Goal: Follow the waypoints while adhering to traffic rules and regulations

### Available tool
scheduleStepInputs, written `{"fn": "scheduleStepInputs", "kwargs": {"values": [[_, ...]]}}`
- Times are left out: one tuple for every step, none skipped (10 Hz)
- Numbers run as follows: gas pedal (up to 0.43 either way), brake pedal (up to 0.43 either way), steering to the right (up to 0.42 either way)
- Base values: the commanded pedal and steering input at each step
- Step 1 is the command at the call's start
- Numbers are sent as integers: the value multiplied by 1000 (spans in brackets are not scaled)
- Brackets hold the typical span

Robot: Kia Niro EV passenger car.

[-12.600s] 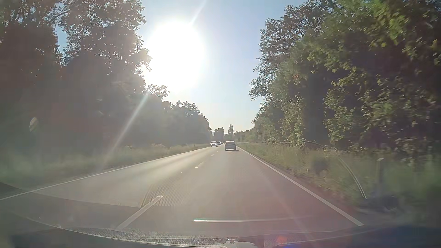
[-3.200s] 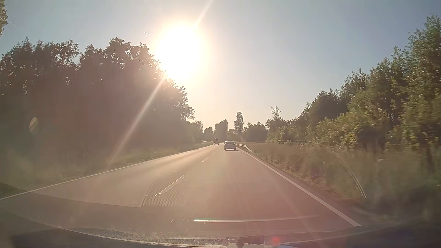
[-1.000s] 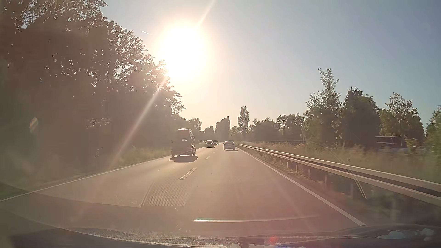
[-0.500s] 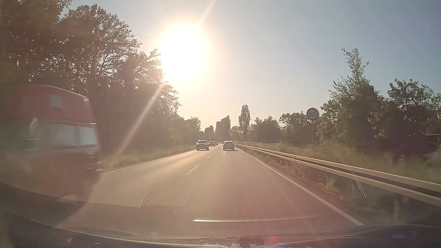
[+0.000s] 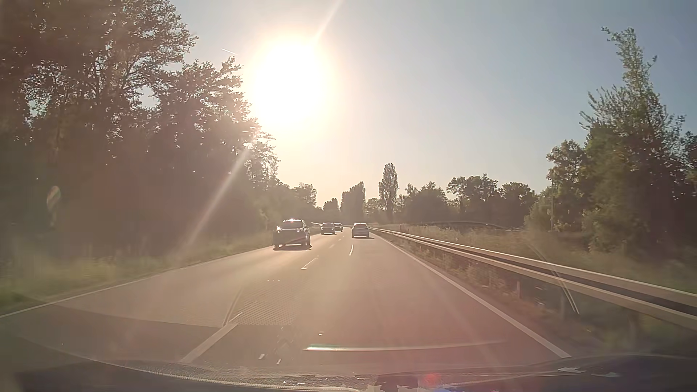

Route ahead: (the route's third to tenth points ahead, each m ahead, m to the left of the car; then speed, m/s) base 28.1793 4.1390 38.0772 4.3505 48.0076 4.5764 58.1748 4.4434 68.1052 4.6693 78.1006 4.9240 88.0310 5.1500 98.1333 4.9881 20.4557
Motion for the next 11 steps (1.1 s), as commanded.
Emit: {"fn": "scheduleStepInputs", "kwargs": {"values": [[150, 0, 0], [150, 0, 0], [150, 0, 0], [150, 0, -1], [157, 0, 0], [157, 0, 0], [157, 0, 0], [157, 0, -1], [157, 0, 0], [157, 0, 0], [157, 0, 0]]}}
